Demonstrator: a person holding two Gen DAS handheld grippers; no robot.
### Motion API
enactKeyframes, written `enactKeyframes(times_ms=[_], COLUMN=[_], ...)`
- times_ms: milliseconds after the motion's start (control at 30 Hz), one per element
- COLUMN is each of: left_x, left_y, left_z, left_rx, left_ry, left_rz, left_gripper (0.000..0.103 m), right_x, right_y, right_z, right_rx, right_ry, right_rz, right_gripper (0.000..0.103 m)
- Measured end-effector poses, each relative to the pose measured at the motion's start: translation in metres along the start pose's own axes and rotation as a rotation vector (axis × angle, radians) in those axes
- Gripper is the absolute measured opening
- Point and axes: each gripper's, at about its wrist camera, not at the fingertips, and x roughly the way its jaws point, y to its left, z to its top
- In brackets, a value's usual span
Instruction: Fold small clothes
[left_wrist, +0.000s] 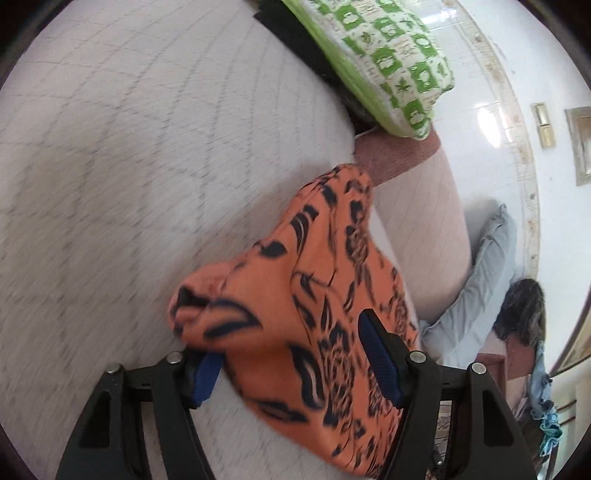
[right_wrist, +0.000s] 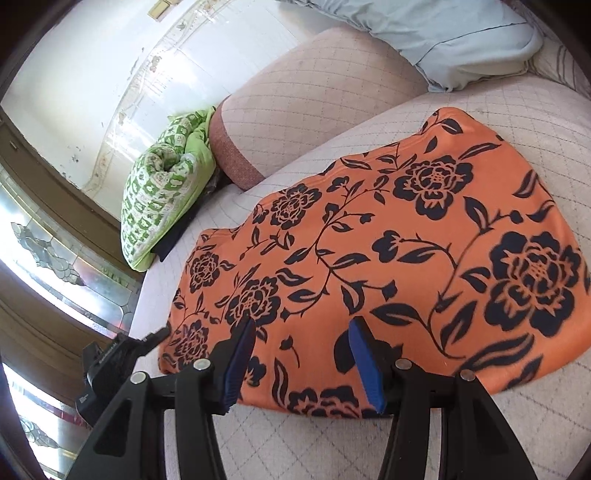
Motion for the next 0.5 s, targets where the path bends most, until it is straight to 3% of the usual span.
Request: enactKeyframes(times_ms=[33, 67, 100, 133, 367, 500], left_x=[0.003, 0.010, 0.015, 0.015, 0.007, 0.004], left_y=[0.004, 0.012, 0.017, 0.020, -0.004, -0.012], left_z=[0.003, 0.006, 0.008, 0.008, 0.006, 0.008], left_rx=[-0.022, -0.063, -0.090, -0.097, 0.015, 0.052], left_ry=[0.004, 0.024, 0.034, 0.029, 0.004, 0.000], left_rz=[-0.025, -0.053, -0.066, -0.072, -0.074, -0.074], left_gripper=[0.050, 0.033, 0.027, 0.026, 0.023, 0.022], right_x=[0.003, 0.005, 0.008, 0.011, 0.025, 0.059], right_y=[0.001, 0.001, 0.002, 0.004, 0.015, 0.020], right_z=[0.000, 0.000, 0.001, 0.001, 0.002, -0.014], right_rx=[-0.006, -0.013, -0.024, -0.035, -0.071, -0.115], right_ry=[-0.001, -0.008, -0.012, -0.007, -0.014, 0.127], right_rz=[-0.006, -0.016, -0.033, -0.039, -0.021, -0.033], right_gripper=[0.054, 0.045, 0.037, 0.028, 0.026, 0.027])
